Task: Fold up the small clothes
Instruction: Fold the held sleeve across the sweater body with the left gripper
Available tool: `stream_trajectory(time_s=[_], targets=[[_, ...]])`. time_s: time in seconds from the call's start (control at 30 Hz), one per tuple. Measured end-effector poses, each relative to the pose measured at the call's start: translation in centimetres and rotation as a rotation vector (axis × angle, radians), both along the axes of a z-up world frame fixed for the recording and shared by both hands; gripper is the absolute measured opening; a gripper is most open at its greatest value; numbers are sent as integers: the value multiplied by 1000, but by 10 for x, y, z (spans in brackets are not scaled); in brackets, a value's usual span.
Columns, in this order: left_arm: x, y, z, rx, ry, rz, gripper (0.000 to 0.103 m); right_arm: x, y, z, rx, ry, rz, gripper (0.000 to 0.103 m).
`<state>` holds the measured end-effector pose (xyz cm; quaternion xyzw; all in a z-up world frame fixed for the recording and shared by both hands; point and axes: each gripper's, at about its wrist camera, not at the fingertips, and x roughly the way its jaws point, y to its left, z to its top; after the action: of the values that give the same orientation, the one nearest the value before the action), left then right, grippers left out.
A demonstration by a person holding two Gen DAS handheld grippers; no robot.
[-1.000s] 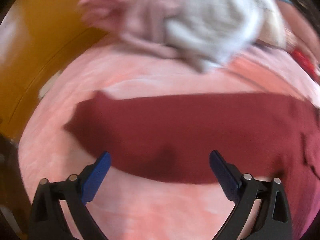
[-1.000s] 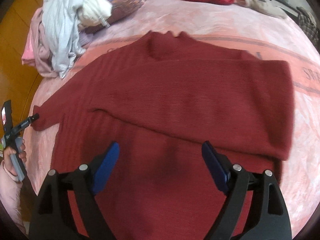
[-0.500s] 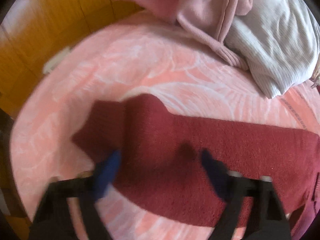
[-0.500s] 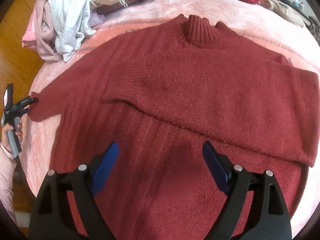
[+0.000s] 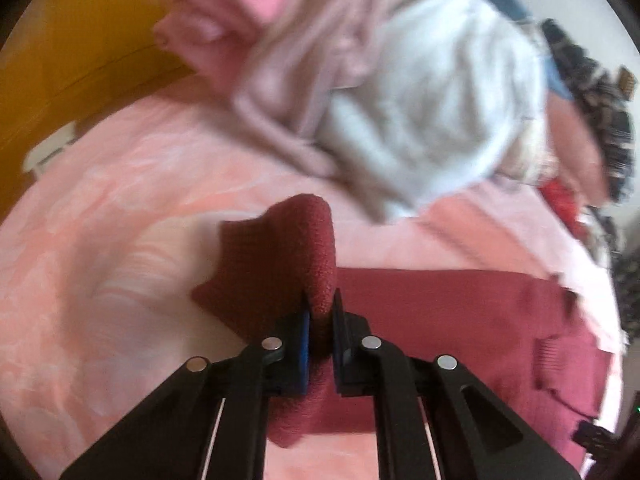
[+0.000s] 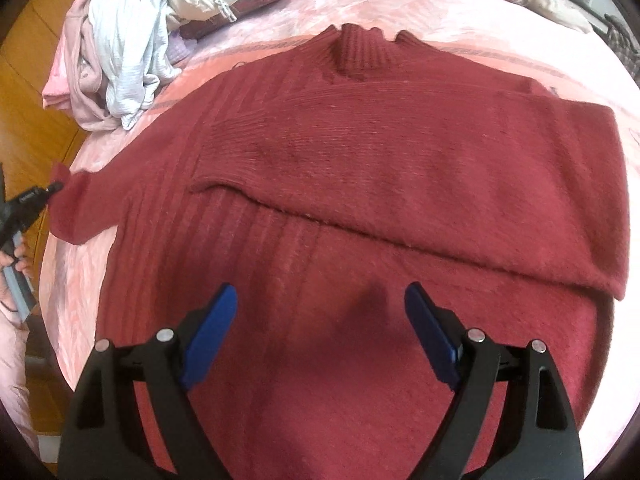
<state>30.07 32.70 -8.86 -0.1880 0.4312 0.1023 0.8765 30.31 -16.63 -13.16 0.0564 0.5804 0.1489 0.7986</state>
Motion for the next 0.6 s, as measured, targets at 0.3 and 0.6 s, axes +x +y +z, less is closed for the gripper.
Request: stream_trajectory(time_s=[0.3,0.6], targets=[[17,-151,25,-81,-61,-276,8,-26,-37,15,17,-31,-31,85],[28,-280,10,-138,-32,-467,8,-41,-70,19,37,-50,-68,85]])
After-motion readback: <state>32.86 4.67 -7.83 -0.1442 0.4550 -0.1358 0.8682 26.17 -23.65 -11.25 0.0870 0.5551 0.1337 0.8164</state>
